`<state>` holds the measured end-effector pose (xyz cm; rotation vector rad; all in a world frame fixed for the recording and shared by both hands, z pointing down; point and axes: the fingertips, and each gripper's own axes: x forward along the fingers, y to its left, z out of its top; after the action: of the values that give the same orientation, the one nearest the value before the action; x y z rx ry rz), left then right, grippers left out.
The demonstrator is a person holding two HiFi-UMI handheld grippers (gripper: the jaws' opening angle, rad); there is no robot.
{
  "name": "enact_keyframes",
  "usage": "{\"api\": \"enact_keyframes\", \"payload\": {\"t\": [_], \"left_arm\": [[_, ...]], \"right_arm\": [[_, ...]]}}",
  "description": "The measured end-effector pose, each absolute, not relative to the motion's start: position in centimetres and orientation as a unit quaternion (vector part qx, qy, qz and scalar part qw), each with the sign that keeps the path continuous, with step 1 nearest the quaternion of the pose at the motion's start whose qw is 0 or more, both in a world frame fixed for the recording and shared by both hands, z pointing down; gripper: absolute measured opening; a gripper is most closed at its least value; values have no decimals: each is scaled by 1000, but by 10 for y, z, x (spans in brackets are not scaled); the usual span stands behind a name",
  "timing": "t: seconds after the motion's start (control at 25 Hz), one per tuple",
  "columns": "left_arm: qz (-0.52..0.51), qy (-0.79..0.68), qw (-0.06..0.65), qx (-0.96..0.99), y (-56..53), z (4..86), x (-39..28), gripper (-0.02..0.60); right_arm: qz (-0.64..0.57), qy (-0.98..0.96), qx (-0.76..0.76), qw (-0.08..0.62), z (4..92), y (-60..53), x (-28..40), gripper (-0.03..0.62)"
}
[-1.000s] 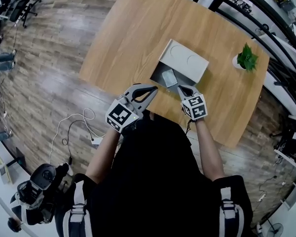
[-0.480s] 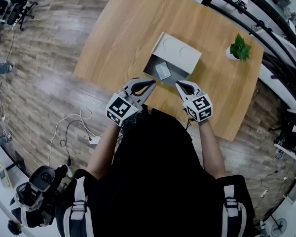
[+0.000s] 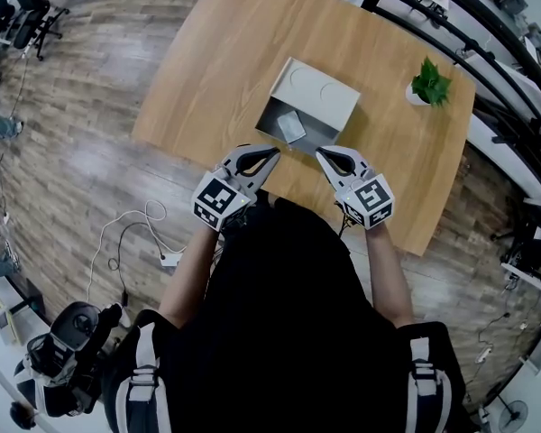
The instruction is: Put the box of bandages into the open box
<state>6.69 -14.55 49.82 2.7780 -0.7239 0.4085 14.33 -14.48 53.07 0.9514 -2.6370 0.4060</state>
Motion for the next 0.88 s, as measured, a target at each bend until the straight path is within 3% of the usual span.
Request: {"api": "enact_keyframes", "payload": {"t": [0.88], "left_arm": [[148,-244,118,951,-133,500,66,23]], "right_arm": [[132,-923,328,149,525,-133,141,23]]}}
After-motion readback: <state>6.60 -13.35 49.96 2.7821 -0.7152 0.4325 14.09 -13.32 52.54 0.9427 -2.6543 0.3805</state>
